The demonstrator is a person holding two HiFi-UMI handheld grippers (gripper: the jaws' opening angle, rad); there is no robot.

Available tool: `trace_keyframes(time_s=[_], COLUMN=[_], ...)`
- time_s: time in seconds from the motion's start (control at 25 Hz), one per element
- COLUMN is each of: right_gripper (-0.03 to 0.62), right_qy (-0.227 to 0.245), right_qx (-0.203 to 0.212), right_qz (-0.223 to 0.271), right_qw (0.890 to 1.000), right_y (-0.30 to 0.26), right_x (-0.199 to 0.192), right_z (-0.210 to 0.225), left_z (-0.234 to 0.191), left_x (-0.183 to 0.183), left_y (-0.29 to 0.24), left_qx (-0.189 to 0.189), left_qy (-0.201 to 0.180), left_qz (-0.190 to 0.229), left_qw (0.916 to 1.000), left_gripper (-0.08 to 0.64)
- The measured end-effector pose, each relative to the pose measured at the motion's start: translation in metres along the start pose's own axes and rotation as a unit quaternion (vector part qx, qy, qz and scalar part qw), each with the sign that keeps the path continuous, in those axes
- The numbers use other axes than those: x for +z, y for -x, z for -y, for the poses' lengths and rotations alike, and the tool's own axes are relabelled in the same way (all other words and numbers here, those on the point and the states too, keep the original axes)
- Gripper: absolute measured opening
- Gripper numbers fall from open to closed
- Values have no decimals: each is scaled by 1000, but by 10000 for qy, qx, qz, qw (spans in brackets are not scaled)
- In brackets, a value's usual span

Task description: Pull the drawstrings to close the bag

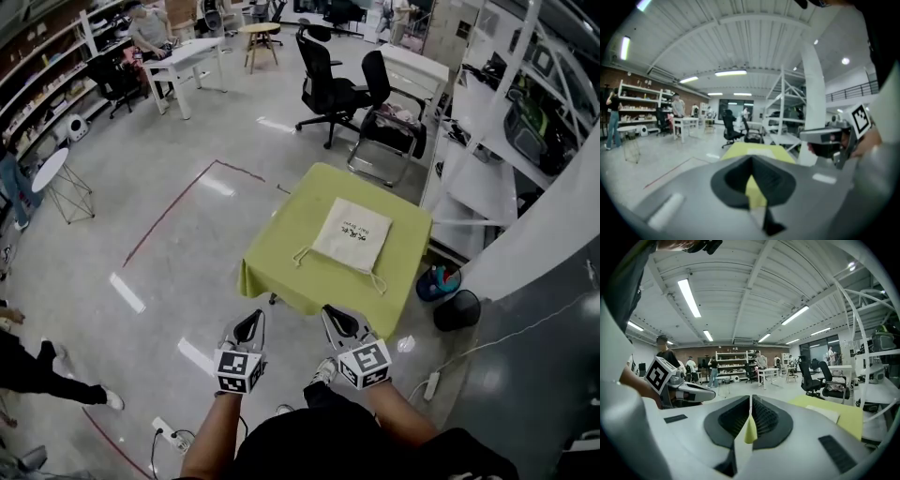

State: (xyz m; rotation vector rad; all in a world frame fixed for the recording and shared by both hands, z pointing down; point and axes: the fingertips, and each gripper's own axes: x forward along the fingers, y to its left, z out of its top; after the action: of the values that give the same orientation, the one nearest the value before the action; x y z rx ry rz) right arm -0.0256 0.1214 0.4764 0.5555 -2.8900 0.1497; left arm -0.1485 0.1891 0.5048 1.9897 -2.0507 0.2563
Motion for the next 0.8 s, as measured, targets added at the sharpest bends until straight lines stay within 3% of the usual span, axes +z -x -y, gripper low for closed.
trace_keyframes(time_s=[0.44,0.8], right_gripper=[8,8], right_qy=[-162,-298], right_qx=[-96,-259], right_qz=[-281,-378], right_qw=[9994,9985], right_y=[-31,-31], right_x=[-19,-29], right_z=[95,140], left_z=[3,-1], left_x=[6,9], left_y=[-102,-147], left_qx=[-121,12], left_qy=[-111,-307], left_qz=[-434,-682], left_qw=[9989,9972], left_gripper=[-3,-3])
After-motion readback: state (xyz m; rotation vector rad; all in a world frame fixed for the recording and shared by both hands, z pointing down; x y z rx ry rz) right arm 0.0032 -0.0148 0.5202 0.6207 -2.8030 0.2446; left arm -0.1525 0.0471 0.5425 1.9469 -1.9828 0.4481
